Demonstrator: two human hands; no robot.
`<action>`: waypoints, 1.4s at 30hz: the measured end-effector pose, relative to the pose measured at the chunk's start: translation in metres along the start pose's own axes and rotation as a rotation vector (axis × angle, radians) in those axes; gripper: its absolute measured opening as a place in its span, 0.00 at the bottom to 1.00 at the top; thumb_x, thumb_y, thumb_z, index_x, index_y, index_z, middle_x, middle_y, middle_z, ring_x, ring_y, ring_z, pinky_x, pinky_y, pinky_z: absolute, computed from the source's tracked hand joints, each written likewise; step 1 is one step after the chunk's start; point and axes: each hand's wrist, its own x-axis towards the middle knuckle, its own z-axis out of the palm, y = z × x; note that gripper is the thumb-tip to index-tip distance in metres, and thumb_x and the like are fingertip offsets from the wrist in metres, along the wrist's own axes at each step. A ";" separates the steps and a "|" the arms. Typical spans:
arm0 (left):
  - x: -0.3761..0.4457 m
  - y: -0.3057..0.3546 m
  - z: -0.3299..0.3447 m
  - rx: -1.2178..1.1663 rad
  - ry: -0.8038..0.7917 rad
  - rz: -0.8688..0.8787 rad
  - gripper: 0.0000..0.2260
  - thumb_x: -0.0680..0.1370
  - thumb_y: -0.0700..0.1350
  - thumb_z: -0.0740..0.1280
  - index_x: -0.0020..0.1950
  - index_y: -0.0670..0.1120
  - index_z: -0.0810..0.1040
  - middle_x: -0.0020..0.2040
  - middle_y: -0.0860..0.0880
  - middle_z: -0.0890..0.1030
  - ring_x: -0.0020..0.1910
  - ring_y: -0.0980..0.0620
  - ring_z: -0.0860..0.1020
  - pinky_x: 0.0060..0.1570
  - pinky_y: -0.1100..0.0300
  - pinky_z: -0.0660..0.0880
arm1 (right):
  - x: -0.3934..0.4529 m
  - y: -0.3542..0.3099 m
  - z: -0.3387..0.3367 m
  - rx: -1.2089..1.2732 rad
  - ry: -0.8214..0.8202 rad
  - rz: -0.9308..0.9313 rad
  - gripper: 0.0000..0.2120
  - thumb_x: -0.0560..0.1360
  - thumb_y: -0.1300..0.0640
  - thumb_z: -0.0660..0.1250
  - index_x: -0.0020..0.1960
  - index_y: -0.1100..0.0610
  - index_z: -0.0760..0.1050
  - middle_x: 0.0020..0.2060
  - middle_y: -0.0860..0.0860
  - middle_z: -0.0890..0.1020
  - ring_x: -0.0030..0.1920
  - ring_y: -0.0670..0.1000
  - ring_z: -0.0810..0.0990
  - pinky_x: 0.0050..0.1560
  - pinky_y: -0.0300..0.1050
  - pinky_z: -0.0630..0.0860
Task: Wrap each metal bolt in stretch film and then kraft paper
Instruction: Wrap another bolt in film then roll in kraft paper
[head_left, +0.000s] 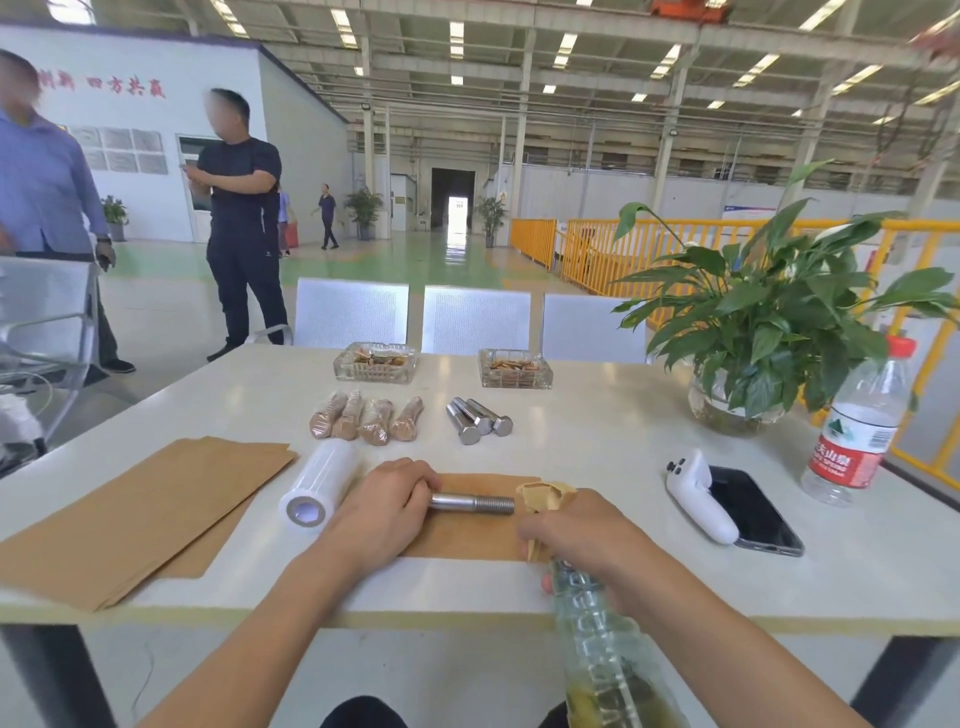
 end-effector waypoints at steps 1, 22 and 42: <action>0.001 -0.001 0.001 -0.004 0.007 -0.004 0.10 0.81 0.42 0.59 0.52 0.53 0.80 0.47 0.56 0.79 0.49 0.56 0.74 0.49 0.61 0.68 | -0.001 0.000 0.001 -0.003 -0.011 -0.002 0.05 0.66 0.62 0.72 0.41 0.60 0.79 0.40 0.54 0.79 0.25 0.54 0.80 0.26 0.37 0.72; 0.001 -0.008 0.007 0.066 0.110 -0.006 0.12 0.81 0.42 0.59 0.58 0.52 0.78 0.50 0.56 0.80 0.50 0.52 0.75 0.49 0.55 0.72 | 0.017 -0.050 -0.072 0.261 0.150 -0.192 0.07 0.76 0.55 0.74 0.52 0.56 0.82 0.43 0.51 0.89 0.29 0.51 0.84 0.42 0.46 0.82; -0.002 -0.012 0.005 0.014 0.096 0.023 0.10 0.82 0.42 0.59 0.53 0.56 0.77 0.45 0.61 0.76 0.48 0.62 0.73 0.52 0.61 0.72 | 0.131 -0.025 -0.077 0.162 0.533 -0.394 0.18 0.68 0.36 0.71 0.50 0.45 0.73 0.38 0.41 0.80 0.42 0.50 0.79 0.39 0.47 0.70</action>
